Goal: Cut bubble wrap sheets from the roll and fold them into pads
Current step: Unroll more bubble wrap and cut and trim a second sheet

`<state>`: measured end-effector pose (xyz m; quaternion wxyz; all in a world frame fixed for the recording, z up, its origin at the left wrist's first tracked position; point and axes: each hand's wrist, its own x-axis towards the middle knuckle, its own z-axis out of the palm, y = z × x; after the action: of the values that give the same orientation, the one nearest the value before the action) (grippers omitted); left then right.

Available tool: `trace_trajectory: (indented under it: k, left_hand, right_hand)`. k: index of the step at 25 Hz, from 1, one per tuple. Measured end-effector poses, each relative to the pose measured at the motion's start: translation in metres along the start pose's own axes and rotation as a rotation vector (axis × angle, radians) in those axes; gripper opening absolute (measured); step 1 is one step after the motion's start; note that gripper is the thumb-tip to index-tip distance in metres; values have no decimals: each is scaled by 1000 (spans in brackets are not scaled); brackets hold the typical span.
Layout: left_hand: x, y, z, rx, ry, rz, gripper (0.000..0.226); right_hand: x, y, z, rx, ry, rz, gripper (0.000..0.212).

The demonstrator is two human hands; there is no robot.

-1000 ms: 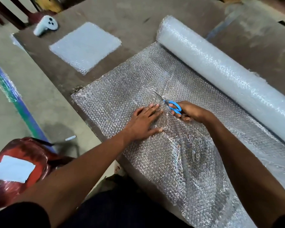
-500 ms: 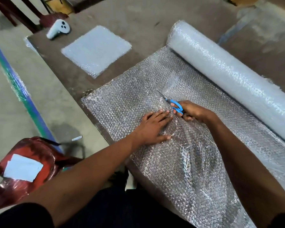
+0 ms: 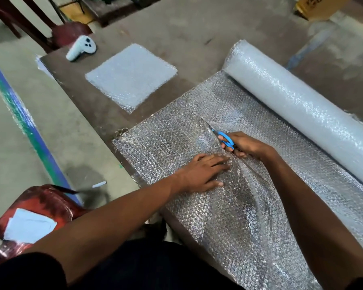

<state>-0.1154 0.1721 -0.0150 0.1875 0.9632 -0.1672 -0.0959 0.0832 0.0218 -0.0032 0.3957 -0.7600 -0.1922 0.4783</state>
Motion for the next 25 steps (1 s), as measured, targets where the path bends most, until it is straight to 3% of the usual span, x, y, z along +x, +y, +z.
trace_trajectory:
  k: [3, 6, 10, 15, 25]
  left_hand:
    - [-5, -17, -5, 81, 225, -155, 53]
    - [-4, -41, -9, 117, 184, -366, 88]
    - [-1, -60, -6, 113, 75, -370, 108]
    - [-3, -66, 2, 139, 110, -342, 106]
    - [-5, -67, -2, 77, 144, -332, 106]
  right_hand:
    - [7, -3, 1, 43, -2, 24, 56]
    - [13, -7, 0, 24, -15, 9, 53]
    - [18, -13, -4, -15, -21, 7, 52]
    - [29, -21, 2, -6, -28, 11, 45]
    - [44, -44, 7, -27, -51, -2, 57]
